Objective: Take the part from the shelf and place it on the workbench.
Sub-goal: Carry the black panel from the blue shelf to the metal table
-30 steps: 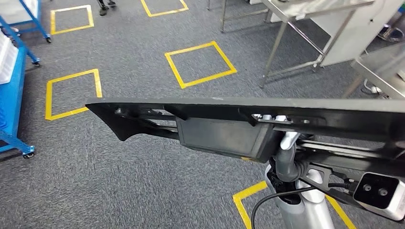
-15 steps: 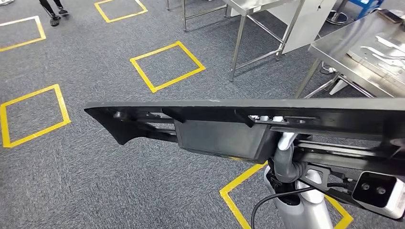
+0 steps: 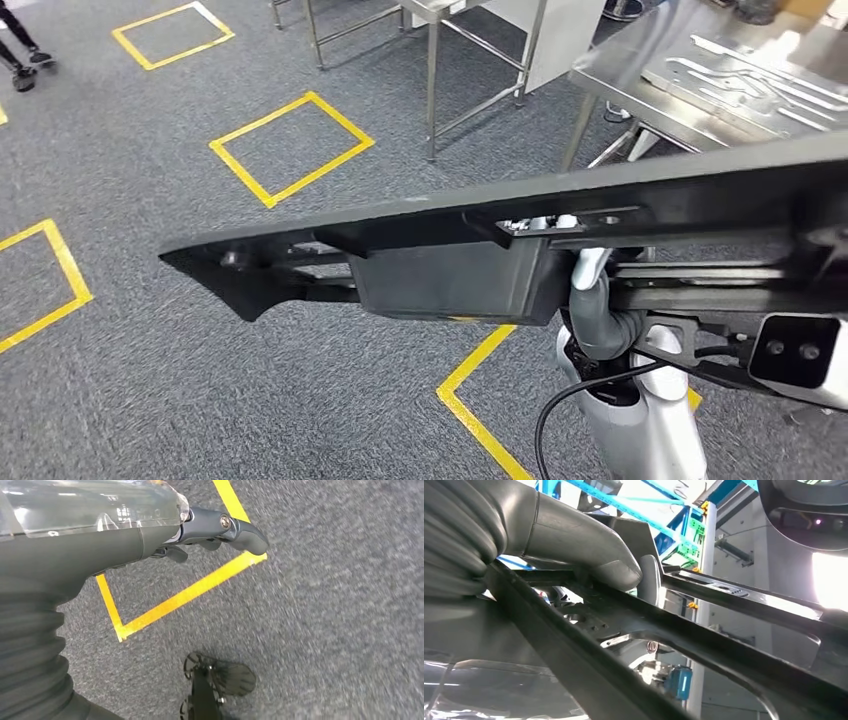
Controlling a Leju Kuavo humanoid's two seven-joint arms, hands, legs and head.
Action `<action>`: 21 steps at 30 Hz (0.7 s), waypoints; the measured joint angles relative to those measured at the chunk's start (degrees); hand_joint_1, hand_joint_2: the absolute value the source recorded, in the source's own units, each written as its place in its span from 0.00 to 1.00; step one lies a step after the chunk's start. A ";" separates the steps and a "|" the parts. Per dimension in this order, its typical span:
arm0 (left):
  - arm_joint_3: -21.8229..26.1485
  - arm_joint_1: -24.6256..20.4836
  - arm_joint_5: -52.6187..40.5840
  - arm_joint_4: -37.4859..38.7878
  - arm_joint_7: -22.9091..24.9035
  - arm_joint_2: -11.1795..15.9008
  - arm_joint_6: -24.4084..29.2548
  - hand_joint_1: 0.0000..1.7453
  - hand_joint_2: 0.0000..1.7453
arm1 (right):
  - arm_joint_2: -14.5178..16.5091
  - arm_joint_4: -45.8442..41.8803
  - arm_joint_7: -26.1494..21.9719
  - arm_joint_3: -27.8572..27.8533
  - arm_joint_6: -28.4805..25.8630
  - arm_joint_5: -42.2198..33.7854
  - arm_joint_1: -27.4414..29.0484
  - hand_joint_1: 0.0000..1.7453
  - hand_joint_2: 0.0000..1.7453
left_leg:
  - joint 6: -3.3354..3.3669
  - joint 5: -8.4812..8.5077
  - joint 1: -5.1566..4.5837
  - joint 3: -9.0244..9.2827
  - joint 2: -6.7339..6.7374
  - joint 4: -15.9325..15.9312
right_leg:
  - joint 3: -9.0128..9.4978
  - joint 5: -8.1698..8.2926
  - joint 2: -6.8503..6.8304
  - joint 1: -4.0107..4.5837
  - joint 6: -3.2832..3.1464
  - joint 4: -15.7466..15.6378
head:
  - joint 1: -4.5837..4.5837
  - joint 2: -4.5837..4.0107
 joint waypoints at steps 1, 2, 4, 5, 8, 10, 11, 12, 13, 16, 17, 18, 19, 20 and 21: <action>0.00 -0.05 -0.01 0.00 0.03 -0.06 0.02 0.00 1.00 | -0.08 0.19 0.28 0.00 0.17 -0.46 -0.40 1.00 1.00 | -0.29 -1.15 0.12 -0.68 -1.31 1.72 | 0.09 0.15 0.59 -0.21 -0.28 -0.18 | -0.01 0.00; 0.00 -0.04 -0.02 0.00 0.10 -0.10 0.07 0.00 1.00 | -0.13 0.39 0.44 0.00 0.35 -0.81 -0.78 1.00 1.00 | -0.53 -2.82 0.27 -2.02 -2.91 4.70 | 0.15 0.23 1.16 -0.31 -0.50 -0.25 | -0.01 0.00; 0.01 0.20 -0.05 0.00 0.28 -0.18 0.32 0.00 1.00 | -0.16 0.88 0.53 0.00 0.66 -1.15 -1.29 1.00 1.00 | -0.80 -6.21 0.37 -5.85 -4.47 12.63 | 0.12 0.25 2.55 -0.29 -0.76 -0.21 | -0.01 0.00; 0.02 0.32 -0.05 0.00 0.38 -0.18 0.50 0.00 1.00 | -0.16 1.12 0.58 0.00 0.77 -1.24 -1.37 1.00 1.00 | -0.87 -6.81 0.38 -7.35 -4.63 15.38 | 0.13 0.25 3.32 -0.26 -0.80 -0.17 | -0.01 0.00; 0.16 0.37 0.27 0.00 0.62 -0.18 0.84 0.00 1.00 | -0.20 1.71 0.70 0.00 0.82 -1.68 -1.78 1.00 1.00 | -0.70 -2.05 0.49 -6.02 -5.49 10.72 | 0.25 0.15 5.62 -0.32 -0.66 0.11 | -0.01 -0.01; 0.37 0.35 0.67 0.00 0.77 -0.16 0.82 0.00 1.00 | -0.21 2.05 0.71 0.00 0.78 -2.04 -2.32 1.00 1.00 | -0.33 1.30 0.74 -2.88 -8.28 3.14 | 0.09 0.04 7.02 -0.38 -0.25 0.45 | -0.01 -0.02; 0.51 0.33 0.81 0.00 0.88 -0.15 0.74 0.00 1.00 | -0.22 2.22 0.71 -0.01 0.78 -2.15 -2.54 1.00 1.00 | -0.15 1.83 0.78 -2.00 -9.38 1.00 | -0.15 0.09 7.64 -0.45 0.10 0.55 | -0.01 -0.02; 0.65 0.30 0.93 0.00 1.03 -0.15 0.64 0.00 1.00 | -0.26 2.39 0.70 -0.04 0.78 -2.20 -2.63 1.00 1.00 | 0.10 1.70 0.75 -1.67 -9.92 0.19 | -0.41 0.22 8.26 -0.55 0.50 0.54 | -0.01 -0.02; 0.78 0.26 1.03 0.00 1.17 -0.14 0.52 0.00 1.00 | -0.32 2.57 0.68 -0.10 0.79 -2.23 -2.67 1.00 1.00 | 0.35 1.71 0.70 -1.56 -9.53 -0.18 | -0.62 0.41 8.91 -0.64 0.95 0.41 | -0.01 -0.02; 1.15 0.10 1.13 0.00 1.38 -0.18 0.19 0.00 1.00 | -0.65 2.97 0.53 -0.32 0.83 -2.36 -2.75 1.00 1.00 | 1.54 2.29 0.97 -1.15 -7.49 -1.14 | -1.59 -0.71 7.26 -0.52 1.80 1.99 | 0.01 -0.01; 1.25 0.13 1.14 0.00 1.38 -0.19 0.15 0.00 1.00 | -0.73 3.08 0.48 -0.36 0.84 -2.41 -2.83 1.00 1.00 | 1.85 2.41 1.02 -1.03 -6.73 -1.42 | -2.78 -2.18 5.58 -0.48 1.96 4.48 | 0.01 -0.01; 1.33 0.20 1.14 0.00 1.38 -0.15 0.15 0.00 1.00 | -0.78 3.21 0.45 -0.37 0.84 -2.45 -2.88 1.00 1.00 | 2.03 2.40 0.89 -0.99 -5.98 -1.49 | -4.53 -4.00 4.00 -0.48 2.15 8.01 | 0.01 -0.01; 1.39 0.27 1.14 0.00 1.39 -0.13 0.12 0.00 1.00 | -0.80 3.38 0.44 -0.37 0.84 -2.47 -2.84 1.00 1.00 | 2.13 2.35 0.77 -1.02 -5.19 -1.46 | -6.44 -5.61 3.18 -0.60 2.33 11.84 | 0.01 -0.02; 1.42 0.31 1.14 0.00 1.39 -0.11 0.05 0.00 1.00 | -0.85 3.56 0.42 -0.37 0.84 -2.52 -2.74 1.00 1.00 | 2.17 2.27 0.67 -1.03 -4.40 -1.43 | -7.88 -6.46 2.77 -0.73 2.48 14.73 | 0.01 -0.02; 1.44 0.30 1.14 0.00 1.39 -0.10 -0.07 0.00 1.00 | -0.92 3.74 0.38 -0.39 0.84 -2.58 -2.64 1.00 1.00 | 2.18 2.18 0.61 -1.02 -3.63 -1.38 | -8.41 -6.32 2.52 -0.83 2.60 15.82 | 0.01 -0.01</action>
